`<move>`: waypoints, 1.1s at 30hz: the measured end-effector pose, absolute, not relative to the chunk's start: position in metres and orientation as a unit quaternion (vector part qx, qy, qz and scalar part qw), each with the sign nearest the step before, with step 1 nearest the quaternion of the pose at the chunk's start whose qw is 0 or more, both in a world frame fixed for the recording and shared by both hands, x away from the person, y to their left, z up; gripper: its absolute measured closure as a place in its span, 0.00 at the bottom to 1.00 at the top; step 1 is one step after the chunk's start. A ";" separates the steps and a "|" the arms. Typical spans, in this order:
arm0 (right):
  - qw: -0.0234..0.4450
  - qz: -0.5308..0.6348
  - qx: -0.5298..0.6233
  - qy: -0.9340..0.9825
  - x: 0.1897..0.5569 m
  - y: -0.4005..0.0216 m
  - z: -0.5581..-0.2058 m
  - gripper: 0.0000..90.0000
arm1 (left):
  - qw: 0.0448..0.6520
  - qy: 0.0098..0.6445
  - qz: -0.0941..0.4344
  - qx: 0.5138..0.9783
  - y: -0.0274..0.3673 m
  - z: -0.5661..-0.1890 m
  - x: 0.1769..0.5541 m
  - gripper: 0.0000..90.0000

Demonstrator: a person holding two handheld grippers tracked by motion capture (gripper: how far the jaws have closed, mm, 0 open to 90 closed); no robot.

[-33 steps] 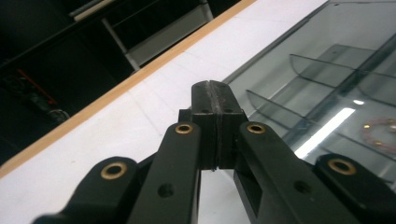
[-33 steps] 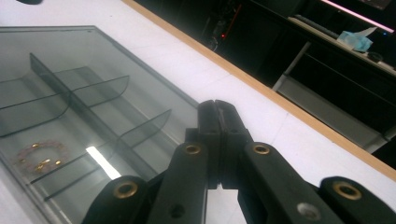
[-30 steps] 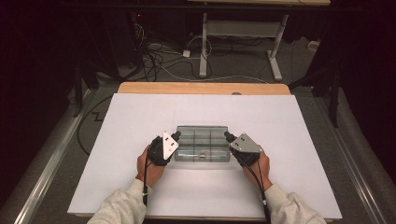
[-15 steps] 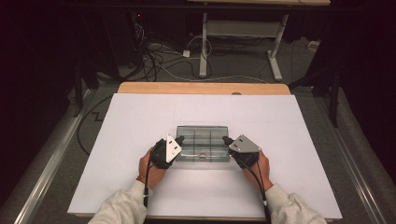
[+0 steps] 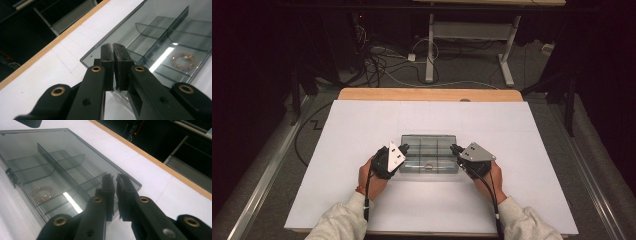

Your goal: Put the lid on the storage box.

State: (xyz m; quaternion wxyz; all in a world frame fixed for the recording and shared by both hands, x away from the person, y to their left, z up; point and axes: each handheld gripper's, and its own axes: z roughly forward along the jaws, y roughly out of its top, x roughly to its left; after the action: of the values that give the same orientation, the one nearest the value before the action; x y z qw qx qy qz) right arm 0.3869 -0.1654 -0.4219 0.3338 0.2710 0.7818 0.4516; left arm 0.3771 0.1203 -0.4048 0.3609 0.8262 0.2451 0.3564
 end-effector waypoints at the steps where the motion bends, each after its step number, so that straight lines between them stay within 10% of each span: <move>1: 0.334 0.452 0.269 0.782 0.387 -0.166 -0.421 0.92 | 0.363 0.244 0.355 0.826 0.122 -0.404 0.377 0.91; 13: 0.328 0.465 0.265 0.779 0.387 -0.171 -0.415 0.75 | 0.368 0.233 0.345 0.831 0.126 -0.399 0.379 0.79; 33: 0.325 0.481 0.276 0.766 0.390 -0.172 -0.416 0.37 | 0.370 0.238 0.318 0.840 0.122 -0.403 0.384 0.29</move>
State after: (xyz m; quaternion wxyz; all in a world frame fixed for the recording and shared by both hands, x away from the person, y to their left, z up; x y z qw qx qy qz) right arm 0.3898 -0.1717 -0.4160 0.3250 0.2763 0.7657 0.4814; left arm 0.3836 0.1223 -0.4034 0.3696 0.8397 0.2383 0.3184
